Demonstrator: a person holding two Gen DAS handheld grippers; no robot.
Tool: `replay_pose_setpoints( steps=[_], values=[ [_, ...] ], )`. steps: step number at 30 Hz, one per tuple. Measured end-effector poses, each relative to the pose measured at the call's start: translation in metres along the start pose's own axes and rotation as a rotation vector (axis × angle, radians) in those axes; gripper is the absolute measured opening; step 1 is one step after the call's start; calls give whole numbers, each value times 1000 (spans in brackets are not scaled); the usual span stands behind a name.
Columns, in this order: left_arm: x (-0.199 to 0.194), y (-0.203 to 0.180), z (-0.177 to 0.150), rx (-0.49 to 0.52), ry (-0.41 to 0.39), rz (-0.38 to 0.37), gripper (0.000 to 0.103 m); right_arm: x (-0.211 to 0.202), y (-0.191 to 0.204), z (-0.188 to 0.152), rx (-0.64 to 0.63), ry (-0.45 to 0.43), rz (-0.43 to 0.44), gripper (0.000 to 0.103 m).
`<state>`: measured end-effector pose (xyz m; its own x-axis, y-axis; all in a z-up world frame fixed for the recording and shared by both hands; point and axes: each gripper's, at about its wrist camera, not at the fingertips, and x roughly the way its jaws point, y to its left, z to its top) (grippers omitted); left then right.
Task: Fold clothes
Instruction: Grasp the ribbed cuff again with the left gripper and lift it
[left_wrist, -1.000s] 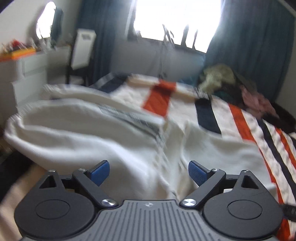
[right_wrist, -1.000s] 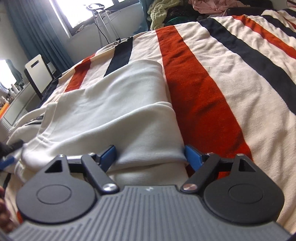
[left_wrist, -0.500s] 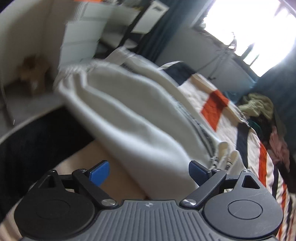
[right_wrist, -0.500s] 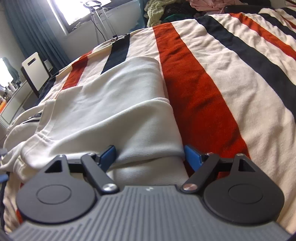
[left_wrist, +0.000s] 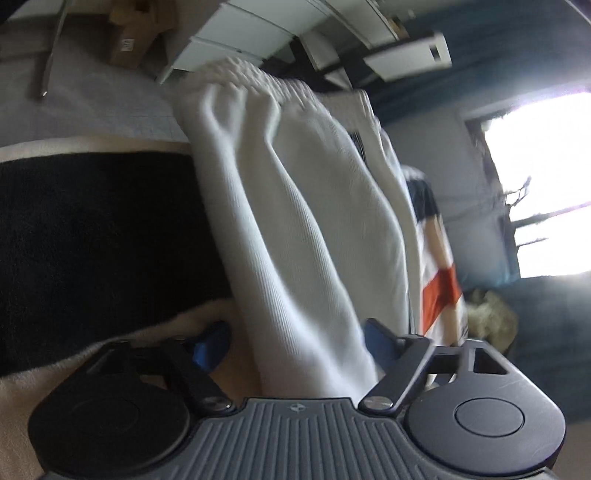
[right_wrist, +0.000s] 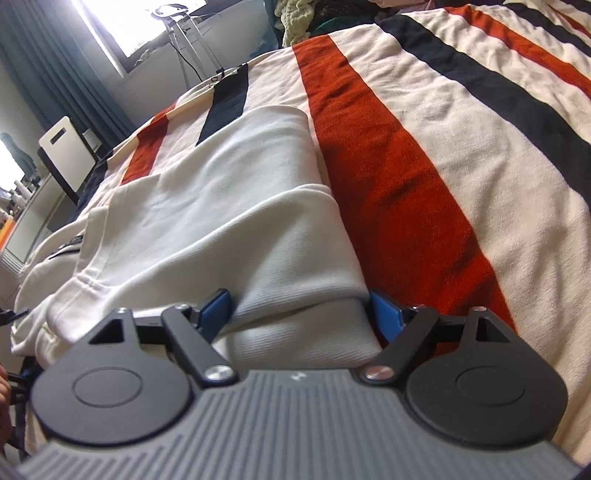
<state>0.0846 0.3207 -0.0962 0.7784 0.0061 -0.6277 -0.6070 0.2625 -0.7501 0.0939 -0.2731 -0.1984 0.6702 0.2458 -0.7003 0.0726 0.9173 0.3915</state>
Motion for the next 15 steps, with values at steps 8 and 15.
replay_pose_setpoints(
  steps=[8, 15],
  values=[
    [-4, 6, 20, -30, -106, -117, 53, -3, 4, -1, -28, -19, -24, 83],
    [22, 25, 45, -72, -117, -130, 44, -8, 15, -2, -81, -81, -71, 83]
  ],
)
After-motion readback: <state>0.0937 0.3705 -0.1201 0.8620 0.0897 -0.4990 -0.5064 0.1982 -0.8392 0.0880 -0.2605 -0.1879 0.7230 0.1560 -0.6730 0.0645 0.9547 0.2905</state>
